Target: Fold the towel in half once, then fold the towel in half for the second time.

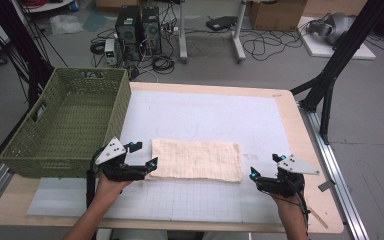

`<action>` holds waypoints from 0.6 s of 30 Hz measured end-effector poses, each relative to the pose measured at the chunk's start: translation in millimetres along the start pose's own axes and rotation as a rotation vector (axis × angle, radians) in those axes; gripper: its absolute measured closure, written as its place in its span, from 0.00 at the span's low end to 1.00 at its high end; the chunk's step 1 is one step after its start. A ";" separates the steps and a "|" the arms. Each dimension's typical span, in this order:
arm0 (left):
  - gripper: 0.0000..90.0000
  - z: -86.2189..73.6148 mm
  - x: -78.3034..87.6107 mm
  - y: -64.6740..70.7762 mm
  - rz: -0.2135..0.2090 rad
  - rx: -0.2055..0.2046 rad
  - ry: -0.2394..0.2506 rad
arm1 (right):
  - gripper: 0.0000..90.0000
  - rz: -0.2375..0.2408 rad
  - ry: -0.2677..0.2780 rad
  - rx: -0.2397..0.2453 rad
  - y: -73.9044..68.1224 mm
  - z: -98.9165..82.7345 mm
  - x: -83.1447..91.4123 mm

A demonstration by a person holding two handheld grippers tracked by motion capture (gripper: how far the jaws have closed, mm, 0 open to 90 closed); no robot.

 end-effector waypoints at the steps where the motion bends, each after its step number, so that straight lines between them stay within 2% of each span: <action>1: 0.18 0.1 0.3 -0.1 0.005 0.000 0.001 | 0.12 0.000 0.002 0.003 -0.1 -0.2 -0.1; 8: 0.18 -0.1 -1.0 -1.9 0.011 0.009 0.000 | 0.12 -0.005 0.006 -0.009 0.2 0.0 0.7; 13: 0.18 -0.7 -2.0 -2.7 0.003 0.025 -0.004 | 0.12 0.000 -0.004 -0.004 0.5 -1.7 -0.4; 18: 0.18 -2.4 -4.8 -5.1 0.015 0.048 -0.017 | 0.12 0.004 -0.012 -0.003 -0.8 -2.9 -1.2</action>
Point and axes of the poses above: each handheld gripper's, and its own axes: x roughly backward along the jaws, z roughly out of its top, y roughly to its right, the point moved 4 cm from there along -x, roughly forward along the jaws, and after that the axes turned 15 degrees about -z, right-handed, at the moved point
